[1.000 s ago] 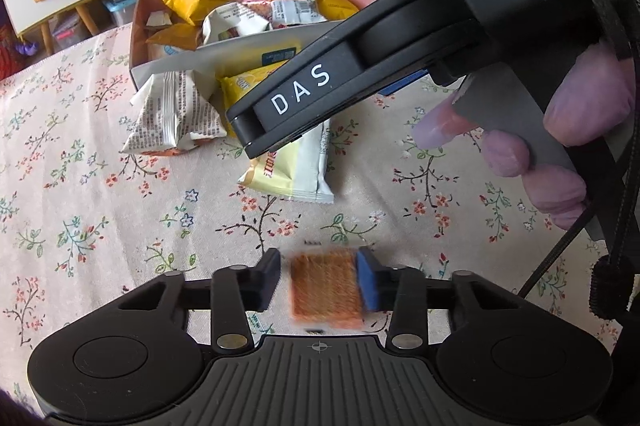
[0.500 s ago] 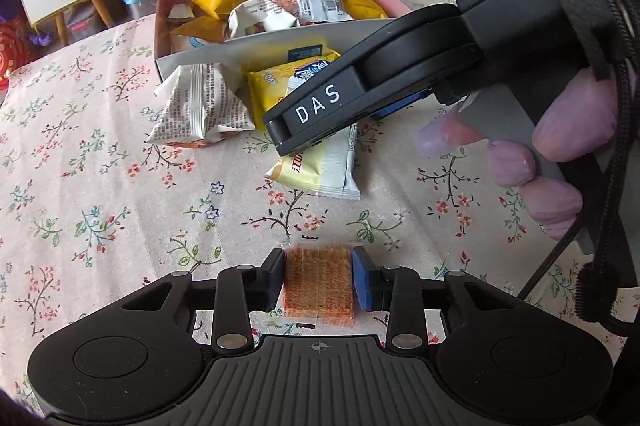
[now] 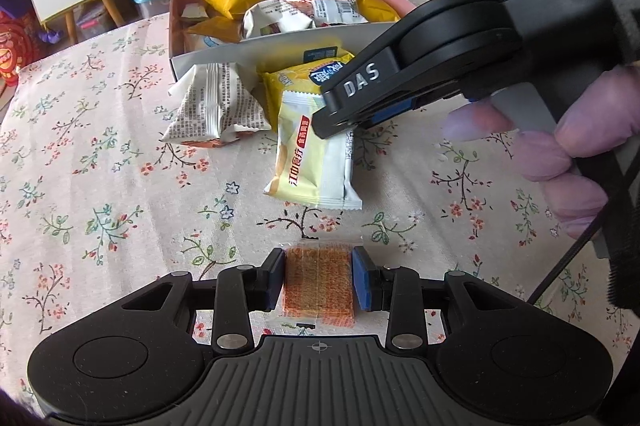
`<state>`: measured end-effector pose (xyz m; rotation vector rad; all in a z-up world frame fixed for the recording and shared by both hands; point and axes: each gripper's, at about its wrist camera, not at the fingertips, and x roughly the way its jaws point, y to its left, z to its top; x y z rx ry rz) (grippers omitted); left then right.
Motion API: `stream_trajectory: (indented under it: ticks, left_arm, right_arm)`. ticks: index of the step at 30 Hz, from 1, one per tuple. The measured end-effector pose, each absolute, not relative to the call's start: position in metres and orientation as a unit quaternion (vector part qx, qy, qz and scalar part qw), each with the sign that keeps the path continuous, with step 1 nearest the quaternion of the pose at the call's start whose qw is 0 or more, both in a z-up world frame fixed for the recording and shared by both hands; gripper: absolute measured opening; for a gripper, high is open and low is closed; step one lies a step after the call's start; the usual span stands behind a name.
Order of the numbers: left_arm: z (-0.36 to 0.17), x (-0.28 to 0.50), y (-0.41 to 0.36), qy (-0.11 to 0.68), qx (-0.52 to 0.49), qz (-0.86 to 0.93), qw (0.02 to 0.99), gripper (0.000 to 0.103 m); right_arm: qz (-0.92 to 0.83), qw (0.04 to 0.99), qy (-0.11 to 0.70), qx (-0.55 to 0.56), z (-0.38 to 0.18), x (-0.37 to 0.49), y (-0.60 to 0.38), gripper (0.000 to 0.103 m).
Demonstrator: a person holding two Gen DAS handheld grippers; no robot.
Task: Organize snacks
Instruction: 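Grasp white cream packet with right tool while left tool holds the wafer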
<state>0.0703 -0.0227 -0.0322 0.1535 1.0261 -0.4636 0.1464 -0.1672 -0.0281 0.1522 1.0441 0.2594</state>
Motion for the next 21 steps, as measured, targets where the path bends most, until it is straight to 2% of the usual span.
stream_trajectory:
  ticks: [6, 21]
  left_arm:
    - [-0.032, 0.072, -0.018, 0.485, 0.071, -0.211, 0.845, 0.033]
    - [-0.026, 0.083, -0.003, 0.478, 0.059, -0.186, 0.856, 0.033]
  right_arm:
    - [0.134, 0.858, 0.489, 0.086, -0.021, 0.144, -0.171, 0.009]
    - [0.127, 0.86, 0.484, 0.099, -0.003, 0.143, -0.187, 0.003]
